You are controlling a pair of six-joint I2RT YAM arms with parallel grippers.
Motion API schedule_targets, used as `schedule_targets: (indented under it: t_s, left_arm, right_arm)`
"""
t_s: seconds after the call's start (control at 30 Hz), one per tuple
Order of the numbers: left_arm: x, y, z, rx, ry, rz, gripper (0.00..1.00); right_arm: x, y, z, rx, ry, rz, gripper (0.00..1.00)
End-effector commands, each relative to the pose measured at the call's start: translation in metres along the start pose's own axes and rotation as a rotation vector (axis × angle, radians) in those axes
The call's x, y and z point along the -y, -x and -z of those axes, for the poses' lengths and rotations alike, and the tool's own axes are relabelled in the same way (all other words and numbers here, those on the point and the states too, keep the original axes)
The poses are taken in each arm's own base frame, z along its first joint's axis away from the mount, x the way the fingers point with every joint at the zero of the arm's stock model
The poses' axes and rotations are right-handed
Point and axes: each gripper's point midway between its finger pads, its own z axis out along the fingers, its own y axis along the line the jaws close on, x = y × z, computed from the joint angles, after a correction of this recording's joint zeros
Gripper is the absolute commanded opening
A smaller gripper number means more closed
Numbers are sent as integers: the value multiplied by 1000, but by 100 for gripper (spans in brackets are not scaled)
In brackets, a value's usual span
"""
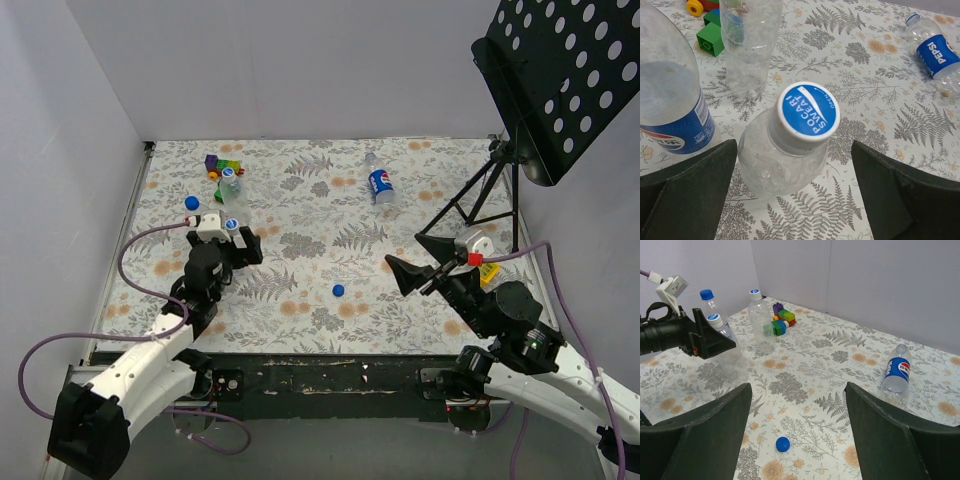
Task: Screw on the bottle caps
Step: Place the plastic bottle at the center of the board, then pick up the plastic bottle at the center of the board.
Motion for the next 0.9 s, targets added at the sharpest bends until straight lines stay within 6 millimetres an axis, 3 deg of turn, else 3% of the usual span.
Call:
schedule_targets:
  t_s: [0.0,0.3,0.43,0.57,0.63,0.73,0.87]
  left_arm:
    - [7,13,15,-36,-29,17,98]
    - [16,36,57,-62,-95,32,98]
    - [24,71,85,29,-153,56,98]
    - [22,117,120,191,-171,148,98]
    - [20,137,143,281,-198,178,98]
    - [21,152,165,375,-244,193,98]
    - [25,147,180,464,-323,128,98]
  right_arm:
    - [15,19,1,12,-96,-47,84]
    - [30,-16,-8,-150,-236,-53,96]
    - [30,-38,-18,-287,-275,-24,96]
    - [19,-54,-41,-431,-250,19,95]
    - [23,-63,-54,-495,-253,16,96]
    - [42,-84,-74,-608,-250,-46,95]
    - [99,-114,-101,-702,-331,-114,95]
